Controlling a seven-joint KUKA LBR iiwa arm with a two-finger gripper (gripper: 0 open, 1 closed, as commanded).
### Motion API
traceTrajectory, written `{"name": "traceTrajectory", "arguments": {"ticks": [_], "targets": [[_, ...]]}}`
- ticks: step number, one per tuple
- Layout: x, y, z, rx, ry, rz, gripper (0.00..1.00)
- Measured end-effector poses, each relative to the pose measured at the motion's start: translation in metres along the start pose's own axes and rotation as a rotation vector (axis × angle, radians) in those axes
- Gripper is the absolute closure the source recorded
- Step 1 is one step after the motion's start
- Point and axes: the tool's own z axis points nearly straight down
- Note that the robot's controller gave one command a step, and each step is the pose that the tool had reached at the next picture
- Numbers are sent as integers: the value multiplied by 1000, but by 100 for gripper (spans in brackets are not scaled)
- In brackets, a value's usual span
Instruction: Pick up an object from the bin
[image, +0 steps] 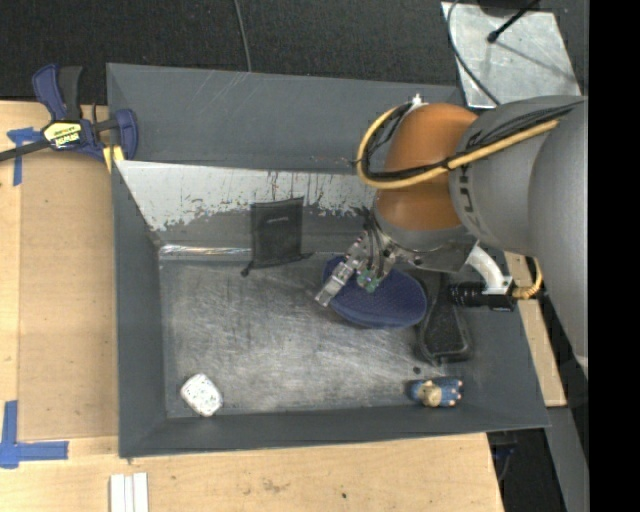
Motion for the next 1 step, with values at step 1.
{"name": "traceTrajectory", "arguments": {"ticks": [1], "targets": [[-2,0,-25,2,1,-2,100]]}}
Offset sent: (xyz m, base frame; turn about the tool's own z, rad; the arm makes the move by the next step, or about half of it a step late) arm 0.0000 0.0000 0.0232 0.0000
